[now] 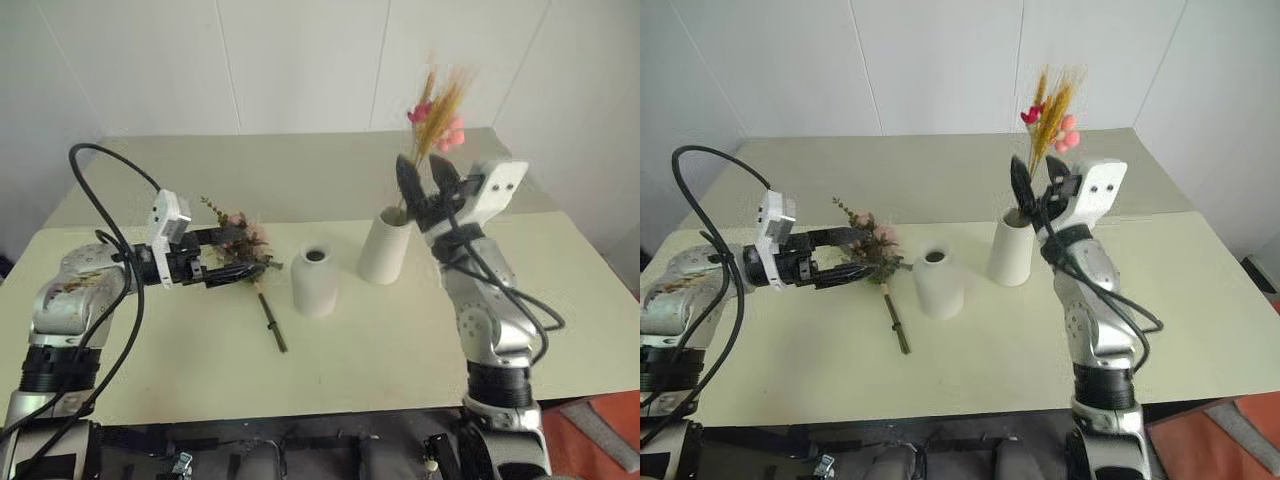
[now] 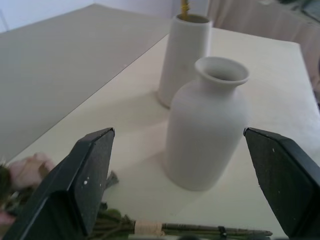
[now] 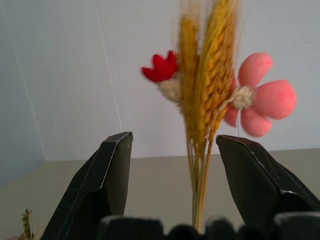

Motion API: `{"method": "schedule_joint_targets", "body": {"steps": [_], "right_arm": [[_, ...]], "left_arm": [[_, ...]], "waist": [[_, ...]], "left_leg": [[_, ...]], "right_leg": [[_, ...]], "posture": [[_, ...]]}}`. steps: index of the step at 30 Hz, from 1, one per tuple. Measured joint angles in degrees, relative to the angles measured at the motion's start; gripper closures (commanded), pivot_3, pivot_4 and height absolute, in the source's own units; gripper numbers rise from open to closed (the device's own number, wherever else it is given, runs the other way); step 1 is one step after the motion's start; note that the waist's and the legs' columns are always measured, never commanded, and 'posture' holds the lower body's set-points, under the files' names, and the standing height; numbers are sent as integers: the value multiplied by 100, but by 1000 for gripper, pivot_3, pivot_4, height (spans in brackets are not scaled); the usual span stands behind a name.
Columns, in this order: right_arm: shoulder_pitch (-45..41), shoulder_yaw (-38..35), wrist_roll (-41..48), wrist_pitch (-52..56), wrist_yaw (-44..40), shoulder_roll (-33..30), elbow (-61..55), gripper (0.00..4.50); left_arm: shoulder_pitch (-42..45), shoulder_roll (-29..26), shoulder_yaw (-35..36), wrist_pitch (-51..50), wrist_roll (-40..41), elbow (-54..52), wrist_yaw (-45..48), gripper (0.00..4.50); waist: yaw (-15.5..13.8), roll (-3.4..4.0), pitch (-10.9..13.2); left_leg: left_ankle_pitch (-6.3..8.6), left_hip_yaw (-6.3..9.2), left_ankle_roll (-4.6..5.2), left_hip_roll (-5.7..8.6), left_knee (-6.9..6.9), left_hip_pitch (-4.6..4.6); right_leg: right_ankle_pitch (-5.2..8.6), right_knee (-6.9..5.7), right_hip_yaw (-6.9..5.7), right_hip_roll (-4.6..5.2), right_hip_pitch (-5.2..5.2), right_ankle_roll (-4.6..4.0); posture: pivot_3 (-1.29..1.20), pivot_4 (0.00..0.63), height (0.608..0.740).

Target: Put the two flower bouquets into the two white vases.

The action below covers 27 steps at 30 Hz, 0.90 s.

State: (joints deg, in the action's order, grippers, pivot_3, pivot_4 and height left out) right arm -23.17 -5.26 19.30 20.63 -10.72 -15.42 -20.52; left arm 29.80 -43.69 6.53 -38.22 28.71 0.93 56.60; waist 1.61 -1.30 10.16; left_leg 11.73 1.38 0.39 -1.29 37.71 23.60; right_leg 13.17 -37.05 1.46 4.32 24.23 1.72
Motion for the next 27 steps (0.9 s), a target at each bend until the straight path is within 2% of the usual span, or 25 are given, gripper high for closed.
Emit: {"method": "schedule_joint_targets", "body": {"steps": [4, 8, 11, 17, 21, 27], "right_arm": [[843, -178, 157, 825, -223, -731, -723, 572], [884, -803, 719, 1599, -443, -1380, -1373, 572], [818, -1003, 1015, 1934, -542, -1589, -1491, 572], [612, -1138, 1387, 2300, -789, -2028, -1508, 572], [547, -1161, 1582, 2390, -831, -2105, -1500, 572], [471, -1149, 1642, 2445, -780, -2104, -1497, 572]], "left_arm": [[-124, 328, 7, -1783, -96, -727, -1484, 0], [263, 1019, 591, -3945, 269, -1601, -2557, 0], [752, 1493, 951, -5075, 376, -1776, -3161, 0], [821, 1495, 598, -5400, 824, -1409, -4514, 0], [983, 1396, 440, -5400, 1631, -940, -5320, 0], [1459, 1771, 357, -5400, 2328, 325, -6388, 0]], "waist": [[-28, -5, 4], [-39, -35, 21], [-30, -44, 25], [32, -50, 29], [-4, -58, 34], [-91, -64, 37]], "left_leg": [[-2, -3, -3, 15, 7, 10], [-4, 5, -7, 14, 10, -12], [-4, 13, -7, 17, 7, -38], [-5, 13, -9, 31, 3, -43], [-5, 9, -9, 42, 3, -34], [-5, 5, -9, 51, 5, -25]], "right_leg": [[-1, 1, 14, 11, 5, 17], [-2, 0, 14, 0, -8, 27], [-9, -3, 18, -9, -22, 19], [-16, -4, 61, -16, -12, 21], [-15, 3, 72, -4, -8, 27], [-26, 18, 76, 2, -6, 45]], "posture": [[0, 150, 740], [0, 150, 740], [0, 150, 740], [0, 150, 740], [0, 150, 740], [0, 150, 740]]}}
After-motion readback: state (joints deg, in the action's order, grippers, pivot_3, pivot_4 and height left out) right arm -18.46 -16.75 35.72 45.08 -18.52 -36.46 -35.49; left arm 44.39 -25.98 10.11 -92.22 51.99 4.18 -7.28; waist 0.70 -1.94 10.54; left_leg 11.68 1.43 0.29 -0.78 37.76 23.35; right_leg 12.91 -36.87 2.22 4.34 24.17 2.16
